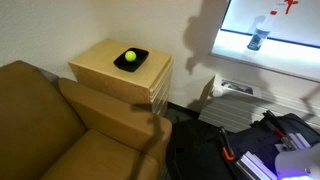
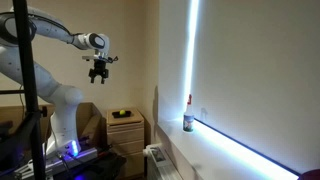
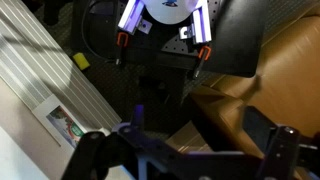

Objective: Move the spray bottle from the windowsill to the nightstand

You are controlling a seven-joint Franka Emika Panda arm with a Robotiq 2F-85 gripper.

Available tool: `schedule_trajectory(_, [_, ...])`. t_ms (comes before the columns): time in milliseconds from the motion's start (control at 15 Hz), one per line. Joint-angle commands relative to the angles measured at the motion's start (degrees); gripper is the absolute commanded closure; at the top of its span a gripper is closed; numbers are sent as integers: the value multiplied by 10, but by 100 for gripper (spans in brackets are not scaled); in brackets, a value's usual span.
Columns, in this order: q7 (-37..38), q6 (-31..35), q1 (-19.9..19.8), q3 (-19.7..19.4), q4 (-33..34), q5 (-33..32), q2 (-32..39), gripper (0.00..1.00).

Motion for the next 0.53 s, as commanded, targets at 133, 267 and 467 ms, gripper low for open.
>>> schedule_trajectory(133, [20, 8, -42, -42, 8, -6, -12, 0])
schedule_trajectory(267, [19, 4, -25, -27, 7, 5, -4, 0])
schedule_trajectory(467, [13, 4, -30, -38, 11, 5, -8, 0])
